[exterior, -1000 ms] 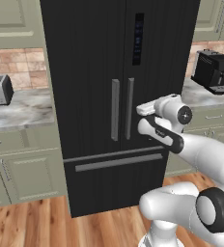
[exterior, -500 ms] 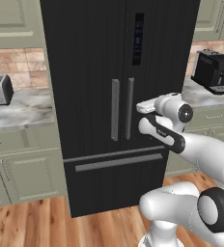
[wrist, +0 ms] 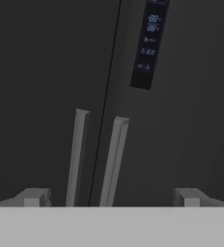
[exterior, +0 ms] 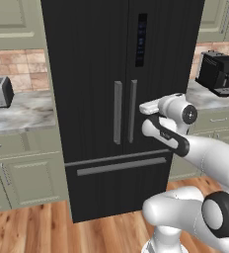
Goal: Retrieve the chicken drumstick from the fridge and place it on the saucepan with marinade on the stove.
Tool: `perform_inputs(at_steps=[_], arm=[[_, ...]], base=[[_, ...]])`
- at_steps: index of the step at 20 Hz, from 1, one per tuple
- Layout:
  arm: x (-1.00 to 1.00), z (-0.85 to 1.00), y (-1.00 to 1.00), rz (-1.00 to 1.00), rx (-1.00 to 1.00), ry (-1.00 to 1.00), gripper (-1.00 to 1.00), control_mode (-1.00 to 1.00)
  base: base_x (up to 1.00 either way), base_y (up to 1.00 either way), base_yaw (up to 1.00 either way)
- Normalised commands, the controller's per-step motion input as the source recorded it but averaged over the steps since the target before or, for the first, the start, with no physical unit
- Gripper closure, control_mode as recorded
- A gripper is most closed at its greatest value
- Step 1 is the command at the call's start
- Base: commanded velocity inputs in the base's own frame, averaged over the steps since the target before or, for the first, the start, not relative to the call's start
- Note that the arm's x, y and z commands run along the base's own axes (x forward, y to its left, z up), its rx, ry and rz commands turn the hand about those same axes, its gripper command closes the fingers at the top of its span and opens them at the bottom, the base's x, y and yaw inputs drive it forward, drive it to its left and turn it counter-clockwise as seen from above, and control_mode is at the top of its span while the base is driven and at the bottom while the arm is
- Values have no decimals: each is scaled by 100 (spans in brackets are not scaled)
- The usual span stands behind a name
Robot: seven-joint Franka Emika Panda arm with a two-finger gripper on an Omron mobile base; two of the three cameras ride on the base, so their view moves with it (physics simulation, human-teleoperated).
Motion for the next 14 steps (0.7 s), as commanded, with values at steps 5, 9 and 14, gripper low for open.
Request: perform_inputs(at_steps=[5,9,14], arm=[[7,1,1,0,0,-2,-100,-100],[14,0,11,0,0,-4,-100,-100],[35,0,4,-1,0,-2,-100,-100]], base=[[0,0,0],[0,0,0],[0,0,0]])
